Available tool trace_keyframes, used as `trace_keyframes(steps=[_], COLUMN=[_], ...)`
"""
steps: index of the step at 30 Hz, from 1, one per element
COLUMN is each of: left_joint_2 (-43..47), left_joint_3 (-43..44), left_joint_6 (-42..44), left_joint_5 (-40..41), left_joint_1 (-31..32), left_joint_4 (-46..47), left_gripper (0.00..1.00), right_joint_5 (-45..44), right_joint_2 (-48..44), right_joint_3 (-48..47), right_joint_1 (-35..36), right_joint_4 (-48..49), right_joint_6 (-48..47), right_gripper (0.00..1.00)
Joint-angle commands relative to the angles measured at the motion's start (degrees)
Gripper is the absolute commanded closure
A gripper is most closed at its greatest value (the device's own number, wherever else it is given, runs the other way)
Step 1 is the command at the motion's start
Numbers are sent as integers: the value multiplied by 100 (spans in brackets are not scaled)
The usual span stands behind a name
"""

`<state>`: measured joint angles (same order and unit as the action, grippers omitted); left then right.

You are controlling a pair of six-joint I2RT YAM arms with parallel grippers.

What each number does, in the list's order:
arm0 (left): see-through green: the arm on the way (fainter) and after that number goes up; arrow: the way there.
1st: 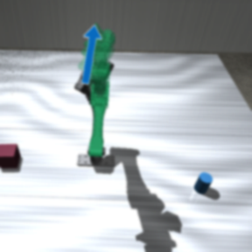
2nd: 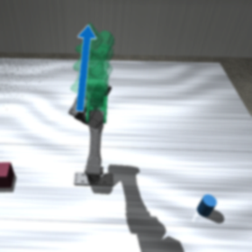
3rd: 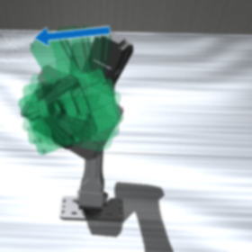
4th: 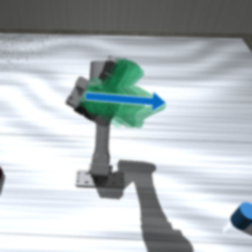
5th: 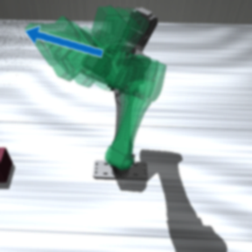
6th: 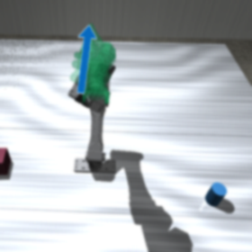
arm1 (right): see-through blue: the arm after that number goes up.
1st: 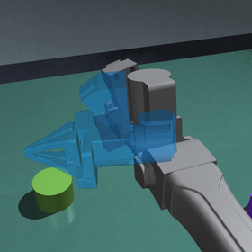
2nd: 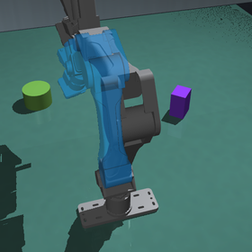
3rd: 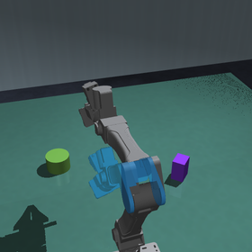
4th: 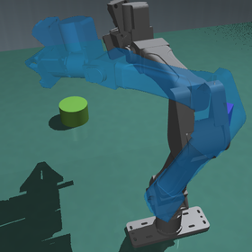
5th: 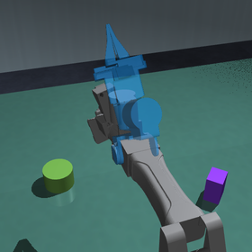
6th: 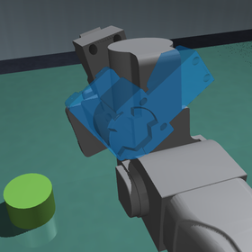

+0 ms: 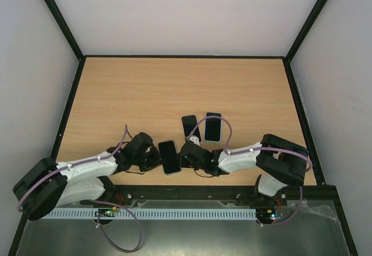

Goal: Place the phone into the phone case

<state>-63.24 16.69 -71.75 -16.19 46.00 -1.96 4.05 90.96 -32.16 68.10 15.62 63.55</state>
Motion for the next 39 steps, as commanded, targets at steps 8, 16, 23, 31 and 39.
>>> trace_keyframes(steps=[8,16,23,31,39], left_joint_2=[10,637,373,74,250], left_joint_3=[145,121,93,-78,-325], left_joint_6=[108,272,394,378,108], left_joint_5=[287,585,265,131,-56], left_joint_1=[-69,-208,-205,-206,-206], left_joint_4=[165,-510,-66,236,572], left_gripper=[81,73,77,89,94], right_joint_5=[786,604,473,731,1044], right_joint_2=[-449,-601,-429,-50,-336], right_joint_3=[470,770,882,767,688], right_joint_1=[-192,-286,-393,-407,-446], right_joint_4=[918,1131,1155,1594,2270], right_joint_6=[362,650,713,764,1016], right_gripper=[79,72,63,60,60])
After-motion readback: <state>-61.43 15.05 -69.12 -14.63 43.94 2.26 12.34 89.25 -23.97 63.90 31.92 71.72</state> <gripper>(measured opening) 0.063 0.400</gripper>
